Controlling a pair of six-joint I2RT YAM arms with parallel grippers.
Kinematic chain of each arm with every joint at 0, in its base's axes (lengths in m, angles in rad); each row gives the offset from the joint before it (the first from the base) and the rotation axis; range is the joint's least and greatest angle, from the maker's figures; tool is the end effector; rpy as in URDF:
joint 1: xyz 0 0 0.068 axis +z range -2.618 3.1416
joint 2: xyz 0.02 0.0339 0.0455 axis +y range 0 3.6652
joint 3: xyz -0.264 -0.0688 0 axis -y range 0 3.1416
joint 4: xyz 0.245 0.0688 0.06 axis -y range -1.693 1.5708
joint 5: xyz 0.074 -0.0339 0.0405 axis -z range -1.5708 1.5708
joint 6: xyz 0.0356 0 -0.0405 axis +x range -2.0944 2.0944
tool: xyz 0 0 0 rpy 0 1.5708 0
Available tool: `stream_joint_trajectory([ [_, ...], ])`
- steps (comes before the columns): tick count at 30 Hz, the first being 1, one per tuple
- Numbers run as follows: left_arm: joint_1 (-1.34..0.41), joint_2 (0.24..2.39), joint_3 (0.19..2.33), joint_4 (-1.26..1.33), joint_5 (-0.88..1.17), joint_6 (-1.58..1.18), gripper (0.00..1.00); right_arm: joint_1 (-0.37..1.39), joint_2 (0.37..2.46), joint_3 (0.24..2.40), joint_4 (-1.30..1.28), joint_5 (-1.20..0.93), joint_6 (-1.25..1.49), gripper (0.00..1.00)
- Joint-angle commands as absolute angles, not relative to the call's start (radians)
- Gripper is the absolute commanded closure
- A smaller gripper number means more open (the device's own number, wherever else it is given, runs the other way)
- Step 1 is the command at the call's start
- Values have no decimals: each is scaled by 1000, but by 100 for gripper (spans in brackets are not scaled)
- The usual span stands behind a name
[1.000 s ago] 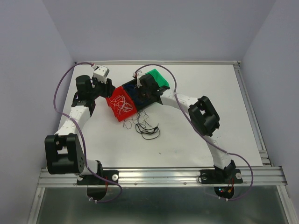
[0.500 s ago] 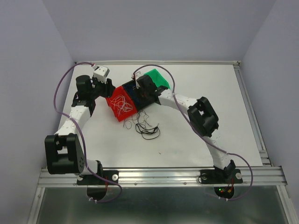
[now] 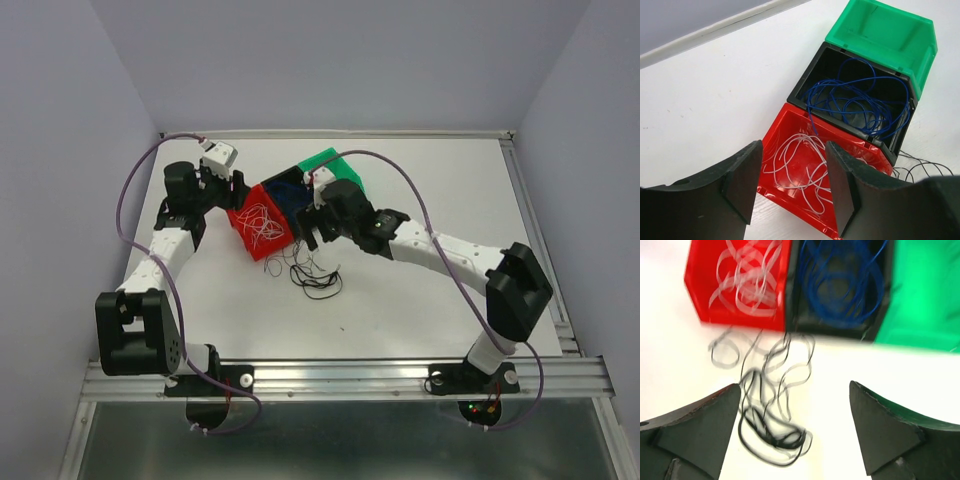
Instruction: Untangle the cables
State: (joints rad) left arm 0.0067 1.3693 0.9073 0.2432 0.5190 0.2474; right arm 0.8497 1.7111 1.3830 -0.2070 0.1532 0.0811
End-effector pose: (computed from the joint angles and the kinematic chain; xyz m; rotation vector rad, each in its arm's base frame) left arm 0.3157 -0.0155 0.2939 0.5734 1.6733 -0.2798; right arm 0.2696 0.2984 0.2971 -0.7096 2.0021 0.3970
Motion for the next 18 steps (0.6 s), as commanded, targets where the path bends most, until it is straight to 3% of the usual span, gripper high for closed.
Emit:
stream_joint_trajectory([
  [1, -24, 1309, 887, 284, 534, 267, 34, 891, 1643, 1194, -120, 100, 121, 5],
  [7, -28, 1282, 870, 293, 543, 272, 32, 930, 1670, 1063, 24, 52, 150, 3],
  [18, -28, 1258, 854, 302, 529, 272, 32, 939, 1830, 1146, 144, 97, 143, 5],
])
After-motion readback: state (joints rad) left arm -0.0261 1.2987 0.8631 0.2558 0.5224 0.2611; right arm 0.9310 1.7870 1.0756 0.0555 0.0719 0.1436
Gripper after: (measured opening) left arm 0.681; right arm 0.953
